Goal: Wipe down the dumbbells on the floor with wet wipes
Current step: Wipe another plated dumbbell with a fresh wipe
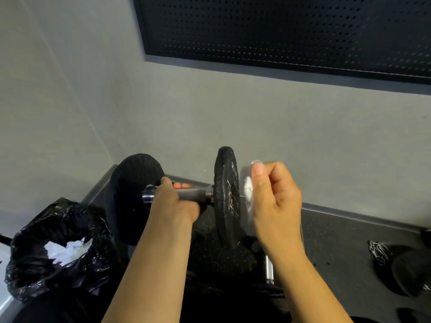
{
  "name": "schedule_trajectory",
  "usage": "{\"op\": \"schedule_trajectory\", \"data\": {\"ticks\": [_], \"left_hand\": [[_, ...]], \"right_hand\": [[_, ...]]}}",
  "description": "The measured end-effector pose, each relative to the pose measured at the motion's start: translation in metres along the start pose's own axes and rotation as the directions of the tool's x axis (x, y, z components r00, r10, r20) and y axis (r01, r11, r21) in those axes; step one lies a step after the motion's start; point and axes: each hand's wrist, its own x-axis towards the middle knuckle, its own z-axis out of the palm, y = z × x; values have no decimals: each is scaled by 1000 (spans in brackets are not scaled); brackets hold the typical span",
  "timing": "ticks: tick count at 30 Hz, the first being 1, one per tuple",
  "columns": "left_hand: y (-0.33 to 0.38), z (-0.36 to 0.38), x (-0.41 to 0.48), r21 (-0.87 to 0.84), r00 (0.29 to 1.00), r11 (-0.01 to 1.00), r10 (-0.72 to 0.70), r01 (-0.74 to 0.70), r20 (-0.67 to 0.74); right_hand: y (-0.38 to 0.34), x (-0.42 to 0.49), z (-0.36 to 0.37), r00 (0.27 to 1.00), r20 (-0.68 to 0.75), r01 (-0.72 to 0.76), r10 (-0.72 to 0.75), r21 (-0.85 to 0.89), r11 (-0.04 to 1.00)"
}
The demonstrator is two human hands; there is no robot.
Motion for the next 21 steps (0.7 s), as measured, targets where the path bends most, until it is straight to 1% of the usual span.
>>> {"op": "schedule_trajectory", "data": {"ticks": [2, 3, 4, 6, 7, 9, 11, 12, 14, 16, 17, 19, 20, 21], "left_hand": [[-4, -1, -1, 30, 999, 999, 29, -29, -17], [-6, -1, -4, 53, 999, 998, 38, -37, -21], [-8, -2, -6, 53, 1000, 998, 28, -28, -9], [-8, -3, -6, 20, 1000, 1000, 1, -2, 16], [-7, -4, -4, 24, 1000, 1000, -3, 2, 26], [-6, -6, 1, 107, 1000, 994, -1, -2, 25], [-6, -7, 7, 191, 1000, 982, 0, -1, 3], [-6, -7, 11, 187, 1000, 982, 5, -7, 12], [-5, -6, 15, 127, 999, 992, 19, -23, 39], [-4, -6, 17, 99, 999, 995, 15, -18, 37], [-4, -6, 16, 108, 999, 994, 13, -17, 37], [-2, -8, 17, 156, 1000, 988, 11, -15, 29], [-2, -9, 19, 196, 1000, 980, 17, -20, 16], [-2, -10, 20, 228, 1000, 973, 27, -30, 14]], "right_hand": [[-14, -11, 12, 986, 108, 133, -131, -11, 991], [-14, -14, 17, 977, 144, 163, -156, -32, 986], [-10, -14, 20, 976, 149, 165, -156, -49, 985], [2, -4, 21, 986, 115, 127, -118, -71, 989], [9, 2, 20, 991, 95, 108, -97, -118, 987], [28, 11, 17, 998, 52, 39, -28, -208, 977], [49, 19, 15, 998, 5, -64, 68, -242, 968], [58, 22, 14, 994, -1, -103, 106, -265, 959], [71, 27, 11, 988, 10, -136, 151, -390, 911], [83, 31, 6, 976, 30, -166, 214, -531, 831], [85, 32, 4, 968, 30, -192, 248, -547, 815], [78, 32, -1, 964, 0, -233, 264, -472, 850], [69, 30, -4, 974, -29, -218, 226, -402, 889], [56, 25, -6, 986, -61, -169, 158, -327, 930]]}}
